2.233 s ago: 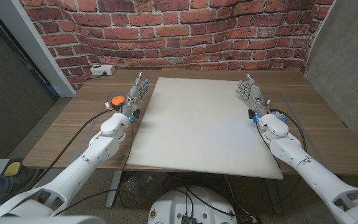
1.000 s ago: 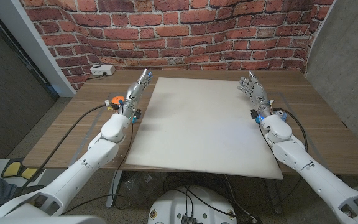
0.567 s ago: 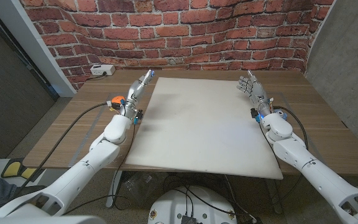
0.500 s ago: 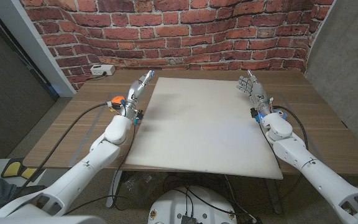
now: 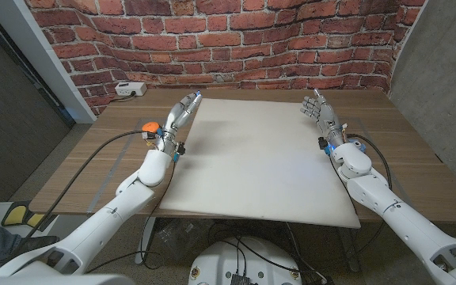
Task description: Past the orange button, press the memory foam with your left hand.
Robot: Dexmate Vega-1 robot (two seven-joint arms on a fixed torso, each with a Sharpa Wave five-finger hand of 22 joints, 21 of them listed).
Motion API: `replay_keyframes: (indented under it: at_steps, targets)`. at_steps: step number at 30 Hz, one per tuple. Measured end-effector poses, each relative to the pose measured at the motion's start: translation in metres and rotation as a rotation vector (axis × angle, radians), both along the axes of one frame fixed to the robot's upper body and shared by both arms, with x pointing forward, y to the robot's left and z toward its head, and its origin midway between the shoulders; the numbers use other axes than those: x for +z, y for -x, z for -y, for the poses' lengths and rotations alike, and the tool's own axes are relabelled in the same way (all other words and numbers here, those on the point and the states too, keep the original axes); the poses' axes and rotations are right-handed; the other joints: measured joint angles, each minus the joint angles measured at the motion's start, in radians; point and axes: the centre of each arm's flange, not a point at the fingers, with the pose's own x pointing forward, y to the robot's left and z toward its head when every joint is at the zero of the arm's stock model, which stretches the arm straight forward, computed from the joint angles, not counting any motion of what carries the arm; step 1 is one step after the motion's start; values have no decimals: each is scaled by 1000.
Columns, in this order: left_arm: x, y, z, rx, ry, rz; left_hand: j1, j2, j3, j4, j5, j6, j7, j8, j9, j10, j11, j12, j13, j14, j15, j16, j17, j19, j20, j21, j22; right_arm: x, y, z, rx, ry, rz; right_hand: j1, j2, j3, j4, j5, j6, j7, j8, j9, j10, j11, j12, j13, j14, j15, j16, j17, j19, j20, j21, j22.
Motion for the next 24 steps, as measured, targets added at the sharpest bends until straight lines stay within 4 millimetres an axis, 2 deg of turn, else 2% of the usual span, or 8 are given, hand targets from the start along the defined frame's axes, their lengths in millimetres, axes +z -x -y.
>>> replay_keyframes:
  at_steps: [9,14,24]
  targets:
    - [2,5,5,81,-69,48,9,9,4,-4,7,5,-5,0,0,7,-7,0,0,5,-5,-1,0,0,0,0,0,0,2,-2,-1,-2,4,0,0,0,0,0,0,0,0,0,0,0,0,0,0,0,0,0,0,0,0,0]
    - [2,9,9,121,-103,76,29,40,11,-11,7,27,-12,0,0,18,-15,0,0,11,-11,-5,0,4,-4,0,0,0,3,-2,0,-3,7,-3,3,0,0,0,6,6,0,0,0,0,0,0,0,0,0,0,0,0,0,0]
    - [3,15,17,189,-163,132,49,59,27,-21,7,43,-18,0,0,32,-28,0,0,22,-22,-5,-3,9,-9,0,0,0,4,-3,4,-4,14,-4,4,-3,3,0,6,5,0,0,0,0,0,0,0,0,0,0,0,0,0,0]
